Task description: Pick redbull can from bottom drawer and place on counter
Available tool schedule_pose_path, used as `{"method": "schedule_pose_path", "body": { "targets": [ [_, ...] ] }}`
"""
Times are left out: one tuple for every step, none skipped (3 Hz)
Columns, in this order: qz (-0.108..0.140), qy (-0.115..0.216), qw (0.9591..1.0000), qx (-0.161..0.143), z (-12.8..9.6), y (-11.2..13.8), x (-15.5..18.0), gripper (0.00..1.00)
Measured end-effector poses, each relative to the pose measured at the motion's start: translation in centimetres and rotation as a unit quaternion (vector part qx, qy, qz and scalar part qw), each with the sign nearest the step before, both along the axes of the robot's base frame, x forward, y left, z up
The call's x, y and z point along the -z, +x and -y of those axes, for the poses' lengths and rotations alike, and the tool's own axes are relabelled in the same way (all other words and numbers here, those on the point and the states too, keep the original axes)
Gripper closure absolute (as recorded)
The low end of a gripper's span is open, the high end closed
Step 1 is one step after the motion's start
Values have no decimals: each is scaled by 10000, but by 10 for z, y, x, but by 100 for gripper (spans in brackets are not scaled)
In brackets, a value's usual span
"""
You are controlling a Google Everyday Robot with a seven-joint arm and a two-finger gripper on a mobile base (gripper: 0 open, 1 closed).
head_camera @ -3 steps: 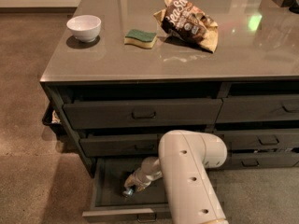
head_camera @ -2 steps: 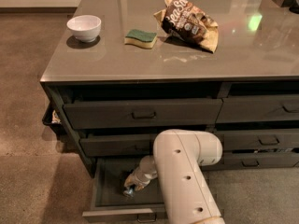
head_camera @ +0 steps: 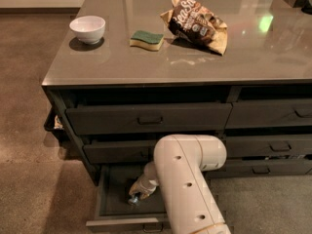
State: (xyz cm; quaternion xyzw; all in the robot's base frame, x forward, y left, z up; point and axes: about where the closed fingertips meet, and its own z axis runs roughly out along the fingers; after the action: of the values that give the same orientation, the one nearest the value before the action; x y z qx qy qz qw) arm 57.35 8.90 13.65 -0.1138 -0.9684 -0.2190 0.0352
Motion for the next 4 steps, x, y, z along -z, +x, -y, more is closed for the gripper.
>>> {"method": "schedule_pose_path", "body": {
  "targets": [
    [-41,-6,10000,-33,0,0,1,59],
    [-40,-6,10000,-33,0,0,-1,82],
    [74,80,9998,-149,21,-9,-13,100],
    [289,175,9988,-362,49,-21,-39,100]
  ]
}}
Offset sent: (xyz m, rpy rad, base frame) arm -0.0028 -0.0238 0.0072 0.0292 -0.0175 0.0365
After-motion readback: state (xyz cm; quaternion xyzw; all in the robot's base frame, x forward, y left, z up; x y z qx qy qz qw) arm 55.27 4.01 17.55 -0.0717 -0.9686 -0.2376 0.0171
